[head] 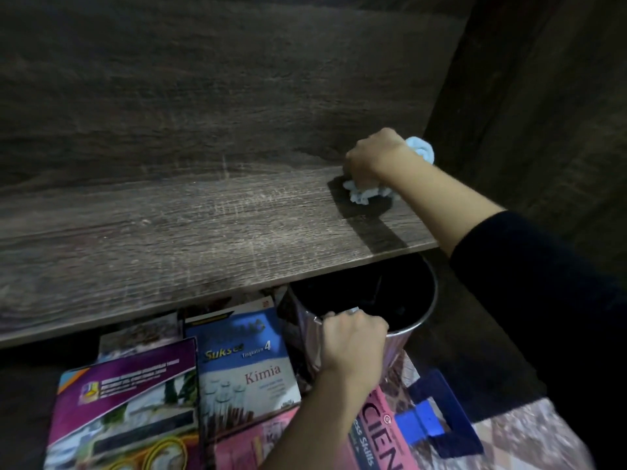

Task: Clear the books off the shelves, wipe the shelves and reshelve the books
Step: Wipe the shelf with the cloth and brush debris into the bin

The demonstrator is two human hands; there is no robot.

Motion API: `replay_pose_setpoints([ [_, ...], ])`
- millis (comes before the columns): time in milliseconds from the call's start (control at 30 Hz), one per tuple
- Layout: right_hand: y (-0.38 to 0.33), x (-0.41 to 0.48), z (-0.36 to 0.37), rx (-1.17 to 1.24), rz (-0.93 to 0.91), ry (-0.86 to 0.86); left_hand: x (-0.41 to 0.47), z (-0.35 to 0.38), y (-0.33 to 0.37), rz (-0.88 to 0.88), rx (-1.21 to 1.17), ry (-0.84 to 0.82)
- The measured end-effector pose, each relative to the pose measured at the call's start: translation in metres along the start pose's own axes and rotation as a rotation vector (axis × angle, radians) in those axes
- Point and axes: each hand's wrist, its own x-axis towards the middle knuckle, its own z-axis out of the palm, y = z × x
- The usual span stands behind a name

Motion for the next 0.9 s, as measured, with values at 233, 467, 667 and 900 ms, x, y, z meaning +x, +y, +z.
replay_pose_setpoints([
  [233, 0.067, -0.025, 0.022, 0.668, 0.355, 0.16, -0.005, -0.003, 0.002, -0.004, -0.02, -0.015],
  [467, 0.043, -0.006, 0.08, 0.701, 0.492, 0.157, -0.005, -0.005, -0.001, -0.03, -0.01, -0.045],
  [667, 0.036, 0.01, 0.083, 0.791, 0.54, 0.152, -0.004, -0.005, -0.007, -0.041, -0.03, -0.052],
  [900, 0.028, 0.003, 0.067, 0.924, 0.318, 0.18, -0.001, -0.006, -0.003, -0.028, -0.036, -0.059],
])
